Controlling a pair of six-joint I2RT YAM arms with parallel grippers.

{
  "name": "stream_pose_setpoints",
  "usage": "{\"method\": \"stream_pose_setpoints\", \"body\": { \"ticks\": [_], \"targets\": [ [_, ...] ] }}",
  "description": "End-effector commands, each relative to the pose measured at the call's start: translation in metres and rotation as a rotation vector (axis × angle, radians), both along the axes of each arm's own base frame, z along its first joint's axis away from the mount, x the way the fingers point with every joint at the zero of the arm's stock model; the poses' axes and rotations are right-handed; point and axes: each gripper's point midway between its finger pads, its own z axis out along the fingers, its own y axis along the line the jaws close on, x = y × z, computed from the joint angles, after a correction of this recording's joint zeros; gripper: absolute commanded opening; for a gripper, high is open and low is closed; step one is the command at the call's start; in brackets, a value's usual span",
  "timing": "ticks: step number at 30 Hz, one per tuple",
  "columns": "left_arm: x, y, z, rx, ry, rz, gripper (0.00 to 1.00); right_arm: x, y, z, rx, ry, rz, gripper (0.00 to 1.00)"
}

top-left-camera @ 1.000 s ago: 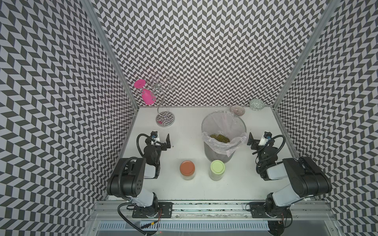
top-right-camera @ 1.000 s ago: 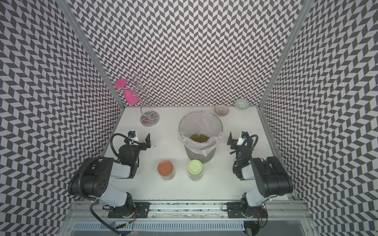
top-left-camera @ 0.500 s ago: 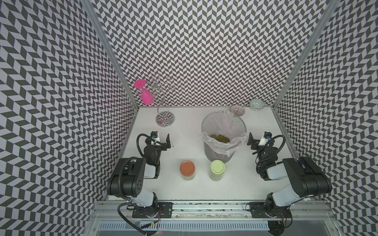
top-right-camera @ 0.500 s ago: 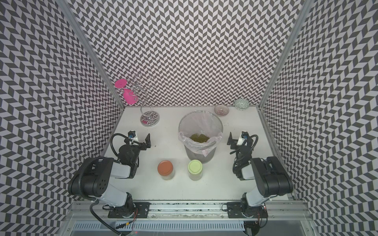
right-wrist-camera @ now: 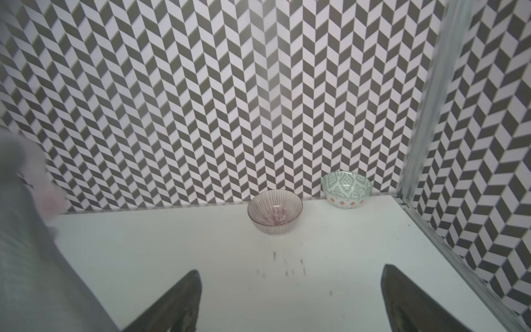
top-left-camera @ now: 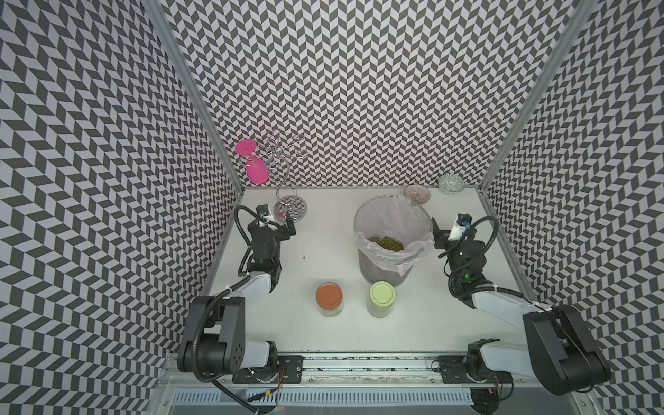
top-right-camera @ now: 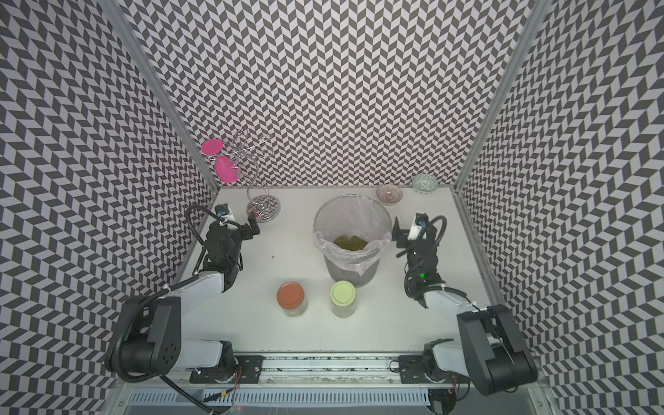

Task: Empty moldy mung beans from jars
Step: Move the trash bin to the center of the board.

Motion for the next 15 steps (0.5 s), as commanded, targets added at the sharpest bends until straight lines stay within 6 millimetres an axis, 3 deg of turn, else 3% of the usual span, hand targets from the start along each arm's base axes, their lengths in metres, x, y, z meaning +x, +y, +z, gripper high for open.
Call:
{"method": "stream_pose_setpoints", "body": {
  "ticks": [1, 6, 10, 15],
  "targets": [
    [-0.009, -0.024, -0.012, -0.017, 0.176, -0.023, 1.00, -0.004, 0.020, -0.024, 0.022, 0.228, 0.087, 0.93],
    [-0.024, -0.085, 0.005, -0.080, 0.243, -0.217, 1.00, -0.022, 0.047, -0.020, 0.080, 0.318, 0.225, 0.94],
    [-0.049, -0.138, 0.020, -0.130, 0.261, -0.399, 0.98, -0.039, 0.051, -0.030, 0.151, 0.389, 0.250, 0.94],
    [-0.079, -0.178, 0.036, -0.131, 0.262, -0.534, 0.98, -0.058, 0.041, -0.046, 0.263, 0.442, 0.191, 0.92]
  ]
}}
